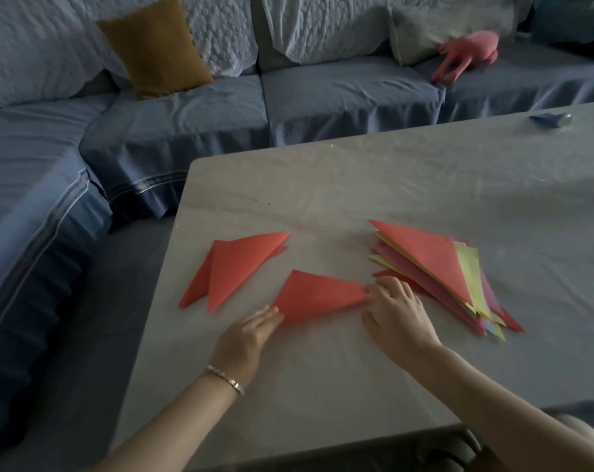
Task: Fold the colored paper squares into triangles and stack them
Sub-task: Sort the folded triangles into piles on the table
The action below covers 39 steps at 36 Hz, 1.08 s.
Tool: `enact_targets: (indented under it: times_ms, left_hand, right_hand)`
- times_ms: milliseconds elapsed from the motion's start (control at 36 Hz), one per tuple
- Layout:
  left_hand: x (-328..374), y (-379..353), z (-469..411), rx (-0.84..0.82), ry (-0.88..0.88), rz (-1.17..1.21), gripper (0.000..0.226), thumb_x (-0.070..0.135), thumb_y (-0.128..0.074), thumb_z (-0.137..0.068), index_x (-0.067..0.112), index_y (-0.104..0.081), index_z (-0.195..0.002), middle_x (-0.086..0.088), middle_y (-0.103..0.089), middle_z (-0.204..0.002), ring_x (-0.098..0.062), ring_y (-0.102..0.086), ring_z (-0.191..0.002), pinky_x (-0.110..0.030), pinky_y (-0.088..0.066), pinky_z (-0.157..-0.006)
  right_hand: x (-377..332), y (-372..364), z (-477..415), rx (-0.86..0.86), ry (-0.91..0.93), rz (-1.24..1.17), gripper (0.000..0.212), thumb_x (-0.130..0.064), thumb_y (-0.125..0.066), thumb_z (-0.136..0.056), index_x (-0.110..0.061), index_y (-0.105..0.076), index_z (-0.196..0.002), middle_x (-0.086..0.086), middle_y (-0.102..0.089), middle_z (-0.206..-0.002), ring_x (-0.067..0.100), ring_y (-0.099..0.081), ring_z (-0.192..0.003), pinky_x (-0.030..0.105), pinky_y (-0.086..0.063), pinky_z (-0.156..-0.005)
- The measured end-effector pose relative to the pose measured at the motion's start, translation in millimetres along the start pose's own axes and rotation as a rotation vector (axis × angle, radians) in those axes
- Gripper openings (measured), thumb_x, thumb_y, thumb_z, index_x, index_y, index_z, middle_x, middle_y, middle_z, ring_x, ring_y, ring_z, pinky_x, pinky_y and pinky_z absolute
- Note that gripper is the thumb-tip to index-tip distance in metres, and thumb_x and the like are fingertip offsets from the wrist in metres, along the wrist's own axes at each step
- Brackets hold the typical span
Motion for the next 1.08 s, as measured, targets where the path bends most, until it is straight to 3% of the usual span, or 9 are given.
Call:
enact_targets:
  times_ms: [83,194,306,444,583,694,917,1028,1083]
  left_hand:
    - [17.5,-10.3,11.1,-0.067,-0.136,-0.025,0.044,0.008,-0.035,-0.068,0.014,-0.075,-0.086,-0.002,-0.073,-0.093,-0.015,-0.07,-0.084,-0.022,-0.052,-0.074]
    - [11.7,-21.3,12.6,-0.117,-0.089,-0.066,0.045,0.009,-0.035,-0.069,0.016,-0.074,-0.09,0.0,-0.072,-0.1,-0.015,-0.069,-0.091,-0.023,-0.043,-0.087]
    - [18.7,-24.2,14.0,-0.105,-0.001,-0.159,0.048,0.013,-0.034,-0.069,0.011,-0.071,-0.098,-0.003,-0.069,-0.109,-0.018,-0.064,-0.105,-0.032,-0.019,-0.104]
    - [49.3,-42.8,23.2,-0.174,-0.074,-0.111,0.046,0.028,-0.038,-0.079,0.009,-0.067,-0.11,-0.004,-0.063,-0.121,-0.017,-0.06,-0.111,-0.031,-0.032,-0.098]
    - [48.0,-49.5,30.1,-0.249,-0.041,-0.104,0.049,0.037,-0.036,-0.083,0.013,-0.063,-0.116,0.0,-0.06,-0.126,-0.014,-0.057,-0.115,-0.027,-0.031,-0.099]
    - [34.0,-42.4,39.6,-0.247,0.0,-0.086,0.047,0.036,-0.037,-0.085,0.015,-0.061,-0.119,0.003,-0.058,-0.128,-0.013,-0.054,-0.118,-0.026,-0.03,-0.1]
    - [-2.2,-22.7,61.3,-0.223,0.099,-0.059,0.06,0.039,-0.011,-0.099,0.009,-0.06,-0.119,-0.002,-0.057,-0.129,-0.009,-0.039,-0.123,-0.018,-0.017,-0.106]
    - [-10.9,-16.7,66.8,-0.227,0.147,-0.061,0.062,0.038,-0.01,-0.099,0.012,-0.064,-0.115,0.0,-0.06,-0.125,-0.008,-0.04,-0.121,-0.021,-0.014,-0.107]
    - [-13.9,-13.1,66.8,-0.184,0.158,-0.065,0.063,0.038,-0.01,-0.099,0.012,-0.066,-0.111,0.0,-0.062,-0.123,-0.009,-0.041,-0.119,-0.021,-0.014,-0.107]
  right_hand:
    - [-14.7,-12.7,10.9,-0.057,0.148,-0.078,0.047,-0.029,-0.044,-0.089,-0.014,-0.047,-0.133,0.009,-0.038,-0.144,0.027,-0.032,-0.135,0.034,-0.024,-0.109]
    - [-30.4,-54.9,30.7,-0.327,0.354,0.109,0.071,-0.053,-0.001,-0.086,-0.02,-0.022,-0.146,-0.005,-0.006,-0.154,0.015,-0.002,-0.143,0.028,0.001,-0.111]
    - [-29.9,-74.3,33.8,-0.315,0.322,0.263,0.07,-0.044,0.001,-0.097,-0.021,-0.06,-0.123,-0.003,-0.056,-0.131,0.012,-0.049,-0.123,0.031,-0.044,-0.097]
    - [-41.6,-77.4,33.4,-0.311,0.346,0.269,0.071,-0.049,-0.001,-0.096,-0.017,-0.058,-0.124,-0.004,-0.055,-0.131,0.008,-0.04,-0.125,0.029,-0.031,-0.108]
    - [-40.9,-73.3,39.4,-0.386,0.472,0.313,0.079,-0.059,0.007,-0.082,-0.015,-0.003,-0.147,-0.005,0.011,-0.149,0.012,0.014,-0.137,0.037,0.024,-0.106]
    - [-13.0,-74.3,37.6,-0.425,0.308,0.332,0.068,-0.05,-0.005,-0.095,-0.015,-0.053,-0.128,-0.002,-0.052,-0.135,0.006,-0.034,-0.127,0.028,-0.018,-0.108]
    - [25.5,-54.6,49.0,-0.401,0.209,0.334,0.066,-0.052,-0.009,-0.095,-0.014,-0.049,-0.131,-0.003,-0.038,-0.139,0.008,-0.041,-0.126,0.02,-0.001,-0.11]
    - [33.9,-47.5,53.9,-0.293,0.294,0.314,0.082,-0.068,0.021,-0.069,-0.022,0.018,-0.137,-0.011,0.03,-0.136,0.008,0.026,-0.132,0.005,0.032,-0.092]
    - [37.7,-47.7,55.0,-0.307,0.285,0.292,0.086,-0.069,0.025,-0.067,-0.021,0.015,-0.137,-0.01,0.026,-0.141,0.01,0.027,-0.13,0.005,0.032,-0.092]
Point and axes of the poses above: each hand's wrist, its own z-axis away from the middle knuckle, its own y-axis out of the back of the hand, x = y × z, the point moved 7 cm from there along -z, towards the middle knuckle
